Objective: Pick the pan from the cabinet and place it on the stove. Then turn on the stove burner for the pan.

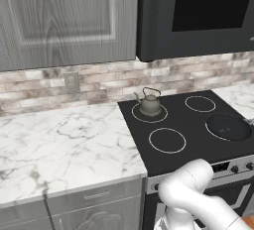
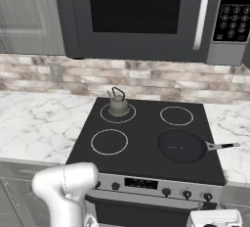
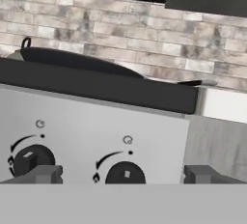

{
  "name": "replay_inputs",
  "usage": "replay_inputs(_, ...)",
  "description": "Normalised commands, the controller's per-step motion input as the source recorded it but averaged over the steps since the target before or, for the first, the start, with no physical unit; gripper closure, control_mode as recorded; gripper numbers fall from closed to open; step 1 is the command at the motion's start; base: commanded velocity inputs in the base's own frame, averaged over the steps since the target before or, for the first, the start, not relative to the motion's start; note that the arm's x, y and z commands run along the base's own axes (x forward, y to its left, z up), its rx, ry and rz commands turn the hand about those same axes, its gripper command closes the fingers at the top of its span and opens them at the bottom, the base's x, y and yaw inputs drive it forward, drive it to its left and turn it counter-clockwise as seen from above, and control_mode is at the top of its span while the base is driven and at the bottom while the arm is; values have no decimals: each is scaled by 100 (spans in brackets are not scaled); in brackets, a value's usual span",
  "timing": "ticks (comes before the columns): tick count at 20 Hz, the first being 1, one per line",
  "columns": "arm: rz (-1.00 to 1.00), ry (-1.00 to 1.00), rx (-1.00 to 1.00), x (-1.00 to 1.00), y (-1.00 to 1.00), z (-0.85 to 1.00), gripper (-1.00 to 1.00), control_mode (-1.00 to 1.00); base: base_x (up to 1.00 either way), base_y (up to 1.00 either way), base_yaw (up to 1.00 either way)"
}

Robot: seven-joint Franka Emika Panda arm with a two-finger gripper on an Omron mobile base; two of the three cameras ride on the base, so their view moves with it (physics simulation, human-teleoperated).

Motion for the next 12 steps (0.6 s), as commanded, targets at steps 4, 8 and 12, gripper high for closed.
replay_inputs(4, 0, 2, 0, 0, 19, 0, -100, -100, 0, 0, 0)
replay_inputs(8, 0, 3, 0, 0, 34, 0, -100, -100, 0, 0, 0)
replay_inputs(12, 0, 7, 0, 0, 37, 0, -100, -100, 0, 0, 0)
